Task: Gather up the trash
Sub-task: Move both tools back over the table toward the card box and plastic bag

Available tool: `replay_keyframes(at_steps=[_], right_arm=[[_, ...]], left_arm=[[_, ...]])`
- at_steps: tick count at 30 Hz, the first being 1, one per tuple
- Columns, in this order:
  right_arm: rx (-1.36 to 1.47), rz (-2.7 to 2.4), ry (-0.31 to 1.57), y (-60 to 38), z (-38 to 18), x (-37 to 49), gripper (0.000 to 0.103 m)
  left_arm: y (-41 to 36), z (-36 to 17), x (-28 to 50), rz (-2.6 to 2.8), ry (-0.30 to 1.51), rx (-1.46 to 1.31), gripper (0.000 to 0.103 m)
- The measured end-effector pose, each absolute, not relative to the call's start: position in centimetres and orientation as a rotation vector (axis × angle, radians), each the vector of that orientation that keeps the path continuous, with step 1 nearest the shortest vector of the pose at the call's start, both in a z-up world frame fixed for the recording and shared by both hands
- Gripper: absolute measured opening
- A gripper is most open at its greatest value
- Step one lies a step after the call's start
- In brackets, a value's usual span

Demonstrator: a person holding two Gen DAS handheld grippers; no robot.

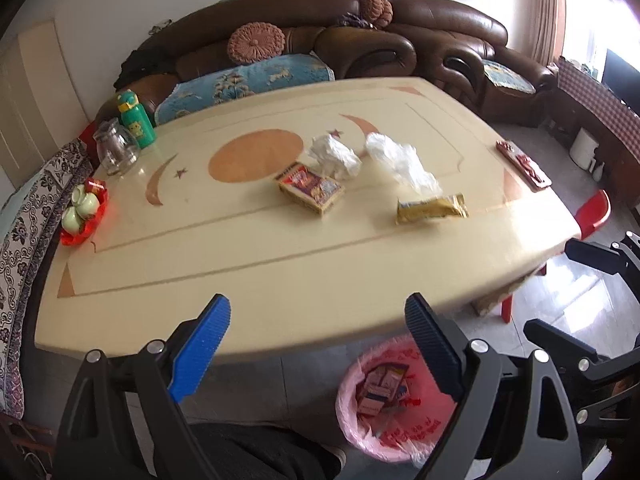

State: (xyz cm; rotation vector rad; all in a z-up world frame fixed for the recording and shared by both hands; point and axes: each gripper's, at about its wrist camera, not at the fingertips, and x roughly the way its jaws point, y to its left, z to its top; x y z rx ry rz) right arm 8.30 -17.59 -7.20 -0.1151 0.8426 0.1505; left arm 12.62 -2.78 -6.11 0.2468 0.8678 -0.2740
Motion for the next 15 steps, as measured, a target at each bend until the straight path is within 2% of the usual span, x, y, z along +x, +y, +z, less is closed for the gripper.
replay_keyframes(at_steps=[15], right_arm=[[-0.071, 0.138, 0.849, -20.9, -7.3, 14.3, 0.078]], left_arm=[[-3.4, -7.3, 20.9, -0.272, 0.934, 0.209, 0.089]])
